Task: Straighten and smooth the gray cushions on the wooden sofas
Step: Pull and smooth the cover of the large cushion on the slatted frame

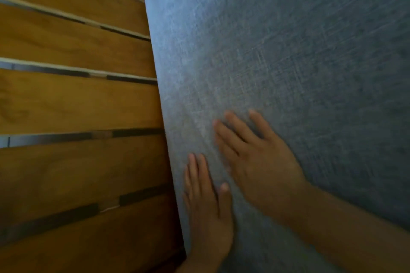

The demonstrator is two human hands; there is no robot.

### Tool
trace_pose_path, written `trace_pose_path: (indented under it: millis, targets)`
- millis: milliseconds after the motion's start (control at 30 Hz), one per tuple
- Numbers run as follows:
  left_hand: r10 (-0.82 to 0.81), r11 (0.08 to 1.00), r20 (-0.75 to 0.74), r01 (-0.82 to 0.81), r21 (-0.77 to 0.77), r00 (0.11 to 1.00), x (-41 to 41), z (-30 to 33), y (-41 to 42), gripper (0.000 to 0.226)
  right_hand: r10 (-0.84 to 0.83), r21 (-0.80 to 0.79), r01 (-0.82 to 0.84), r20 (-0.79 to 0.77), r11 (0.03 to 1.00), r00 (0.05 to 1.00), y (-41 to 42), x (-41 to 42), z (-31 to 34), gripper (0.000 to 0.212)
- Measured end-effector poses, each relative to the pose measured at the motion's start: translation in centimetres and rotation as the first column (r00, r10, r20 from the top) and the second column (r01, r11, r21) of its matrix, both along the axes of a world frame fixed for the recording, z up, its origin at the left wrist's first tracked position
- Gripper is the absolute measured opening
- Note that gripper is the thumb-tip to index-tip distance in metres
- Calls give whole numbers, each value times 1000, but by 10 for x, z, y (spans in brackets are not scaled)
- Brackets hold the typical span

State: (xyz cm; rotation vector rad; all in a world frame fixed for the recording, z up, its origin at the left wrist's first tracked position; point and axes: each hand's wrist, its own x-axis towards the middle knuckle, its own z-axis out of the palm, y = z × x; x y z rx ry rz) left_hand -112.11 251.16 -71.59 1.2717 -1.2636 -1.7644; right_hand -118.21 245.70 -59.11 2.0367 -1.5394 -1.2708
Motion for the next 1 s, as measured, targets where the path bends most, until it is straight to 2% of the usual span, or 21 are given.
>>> trace_pose_path:
  millis: [33, 67, 100, 167, 200, 267, 300, 367, 433, 533, 700, 833, 1000]
  targets:
    - [89, 994, -59, -86, 61, 994, 1, 1, 8, 64, -43, 17, 42, 96, 999, 994, 24, -5, 6, 62]
    - [149, 985, -66, -142, 101, 987, -1, 6, 19, 61, -45, 59, 39, 95, 997, 994, 51, -9, 20, 64]
    - [155, 986, -30, -153, 60, 987, 0, 4, 26, 61, -16, 85, 11, 57, 996, 998, 68, -13, 27, 69]
    - [12, 998, 94, -6, -67, 995, -2, 14, 45, 69, 45, 101, -54, 84, 993, 995, 99, -19, 45, 71]
    - [-42, 997, 138, 52, -65, 990, 0, 24, 51, 76, 10, 108, -24, 125, 994, 992, 109, -17, 51, 66]
    - [-42, 999, 112, 39, 27, 993, -2, 50, 53, 81, -11, 14, 8, 194, 1000, 981, 118, -11, 69, 53]
    - [-52, 999, 95, 51, 9, 994, -1, 63, 53, 78, -4, -31, 11, 199, 999, 980, 122, -11, 80, 52]
    - [-174, 981, 123, 183, -71, 977, -4, 86, 56, 82, -25, -27, 28, 123, 999, 992, 136, -20, 102, 60]
    - [-307, 947, 137, 316, -57, 942, 4, 99, 55, 89, -84, 0, 84, 119, 996, 989, 151, -24, 122, 62]
    - [-380, 924, 165, 380, 35, 910, 34, 128, 34, 80, -195, -81, 219, 233, 972, 953, 154, -7, 142, 57]
    - [-446, 879, 229, 472, -73, 865, 53, 210, -4, 69, -307, -266, 382, 283, 885, 909, 141, 17, 215, 54]
    - [-480, 819, 257, 533, -211, 839, 56, 292, -39, 71, -443, -361, 565, 370, 742, 817, 130, 34, 267, 48]
    - [-601, 653, 331, 686, -322, 728, 68, 375, -79, 52, -541, -452, 758, 530, 470, 652, 111, 68, 318, 64]
